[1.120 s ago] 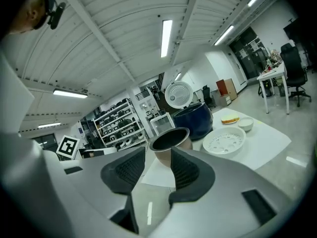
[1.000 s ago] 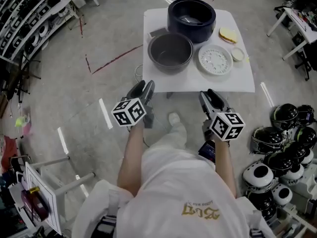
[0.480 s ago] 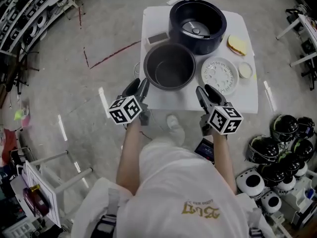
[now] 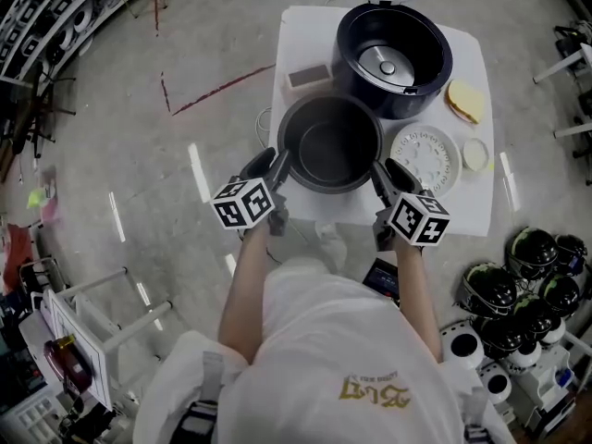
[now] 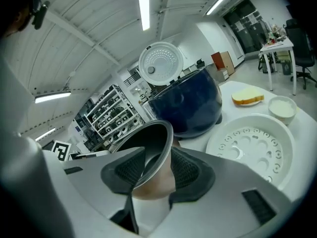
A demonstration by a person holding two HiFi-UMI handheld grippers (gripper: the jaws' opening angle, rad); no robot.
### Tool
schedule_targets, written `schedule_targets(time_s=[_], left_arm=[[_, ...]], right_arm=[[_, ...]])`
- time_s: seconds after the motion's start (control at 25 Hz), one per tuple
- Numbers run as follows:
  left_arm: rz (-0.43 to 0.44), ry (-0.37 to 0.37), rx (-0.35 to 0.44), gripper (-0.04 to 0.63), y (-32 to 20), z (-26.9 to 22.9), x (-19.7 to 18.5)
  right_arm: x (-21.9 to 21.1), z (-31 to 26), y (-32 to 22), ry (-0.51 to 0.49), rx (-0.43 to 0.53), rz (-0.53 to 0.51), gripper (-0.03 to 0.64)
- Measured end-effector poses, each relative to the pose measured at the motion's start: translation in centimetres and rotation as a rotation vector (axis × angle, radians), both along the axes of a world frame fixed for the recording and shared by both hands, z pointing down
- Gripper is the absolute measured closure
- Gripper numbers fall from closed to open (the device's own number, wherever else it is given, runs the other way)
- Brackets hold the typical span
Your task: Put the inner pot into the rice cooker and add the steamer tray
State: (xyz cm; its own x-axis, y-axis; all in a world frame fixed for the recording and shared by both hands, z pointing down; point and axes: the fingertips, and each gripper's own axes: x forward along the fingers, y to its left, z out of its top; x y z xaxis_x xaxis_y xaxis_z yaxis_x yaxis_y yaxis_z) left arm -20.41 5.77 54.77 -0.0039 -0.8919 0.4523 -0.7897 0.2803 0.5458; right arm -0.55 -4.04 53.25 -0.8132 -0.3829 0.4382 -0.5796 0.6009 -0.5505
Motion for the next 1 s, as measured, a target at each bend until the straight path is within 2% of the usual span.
schedule_targets(time_s=[0.24, 0.48, 0.72, 0.88, 1.0], left_arm=[[0.034, 0.041, -0.002, 0.413, -1.2, 1.1, -0.1], [0.058, 0.001, -0.026, 0.465, -2.3, 1.3, 0.1], [0.024, 0.011, 0.010, 0.466, -2.1, 1.0, -0.1], [0.020, -0.005, -0.014, 0.474, -1.8, 1.2, 0.1], [0.012, -0.005, -0.004, 0.477, -1.8, 1.0, 0.2]], right_arm=[[-1.0, 1.5, -1.1, 0.015, -0.045, 0.019, 0.460], [-1.4, 2.3, -1.8, 0.010, -0.063, 0.035, 0.474], [-1.7, 2.1, -1.7, -0.025, -0.061, 0.021, 0.505], [-1.7, 2.3, -1.4, -0.020, -0.081, 0.009, 0.508], [-1.5, 2.2, -1.4, -0.055, -0.093, 0.011, 0.511]])
